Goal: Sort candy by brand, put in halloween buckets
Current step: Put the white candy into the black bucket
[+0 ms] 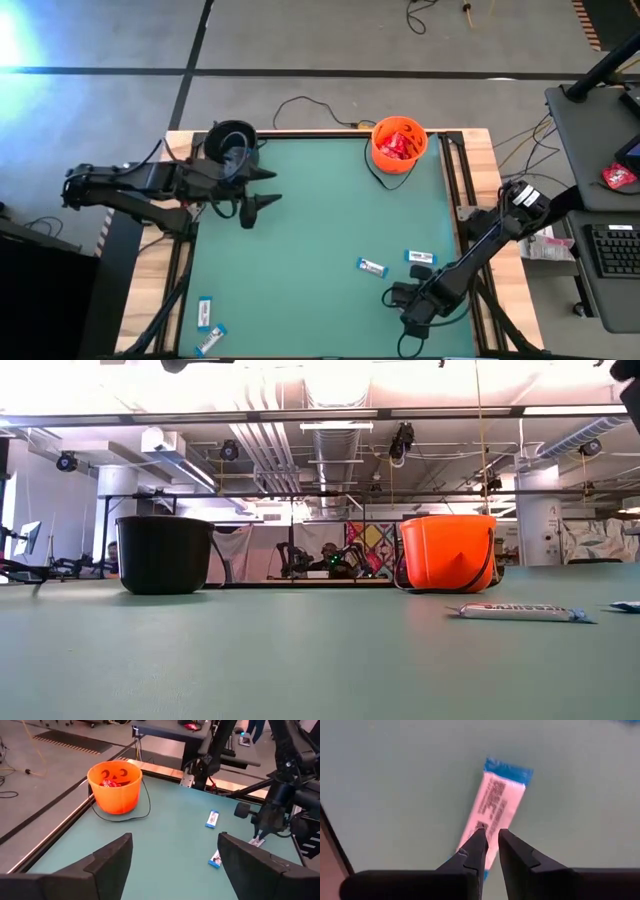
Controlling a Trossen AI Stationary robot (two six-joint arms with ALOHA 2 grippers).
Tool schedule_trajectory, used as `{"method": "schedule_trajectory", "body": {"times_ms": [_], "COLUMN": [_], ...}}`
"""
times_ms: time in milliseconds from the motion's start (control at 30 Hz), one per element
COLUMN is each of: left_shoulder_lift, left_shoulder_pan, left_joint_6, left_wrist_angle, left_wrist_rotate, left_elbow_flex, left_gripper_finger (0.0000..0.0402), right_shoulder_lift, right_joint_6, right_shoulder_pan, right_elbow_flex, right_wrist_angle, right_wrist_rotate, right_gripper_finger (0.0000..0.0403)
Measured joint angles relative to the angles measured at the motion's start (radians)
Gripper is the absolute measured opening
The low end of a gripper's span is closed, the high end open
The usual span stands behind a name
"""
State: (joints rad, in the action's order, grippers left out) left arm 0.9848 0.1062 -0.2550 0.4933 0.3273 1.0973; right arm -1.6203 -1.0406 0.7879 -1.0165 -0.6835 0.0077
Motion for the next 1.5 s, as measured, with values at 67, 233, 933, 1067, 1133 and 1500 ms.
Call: {"method": "schedule_trajectory", "body": {"times_ms": [67,233,933,1067,1133,1500], "left_shoulder_lift": [0.015,0.058,0.207,0.259,0.303,0.662], "left_shoulder_pan": [0.0,0.019,0.062,0.063,0.063,-0.028], "left_joint_6": [-0.002,-0.017,-0.055,-0.078,-0.076,0.337], "left_wrist_angle": [-0.028,-0.073,-0.065,-0.082,-0.11,-0.351], "left_wrist_rotate": [0.0,-0.002,-0.004,-0.004,-0.005,-0.444], "left_elbow_flex": [0.0,0.0,-0.002,-0.011,-0.018,-0.014], "left_gripper_finger": [0.0273,0.0264,0.0255,0.0255,0.0255,0.0255], "right_shoulder_lift": [-0.003,-0.047,-0.091,0.009,0.049,0.342], "right_joint_6": [0.025,0.072,0.64,0.613,0.565,0.261], "right_shoulder_pan": [-0.001,-0.01,-0.469,-0.482,-0.463,-0.19], "right_elbow_flex": [0.004,0.012,-0.033,-0.041,-0.035,-0.035], "right_wrist_angle": [0.017,0.016,0.295,0.199,0.117,0.046], "right_wrist_rotate": [0.026,0.043,0.272,0.196,0.16,0.289], "right_gripper_finger": [0.0043,0.0039,0.0038,0.0038,0.0038,0.0038]}}
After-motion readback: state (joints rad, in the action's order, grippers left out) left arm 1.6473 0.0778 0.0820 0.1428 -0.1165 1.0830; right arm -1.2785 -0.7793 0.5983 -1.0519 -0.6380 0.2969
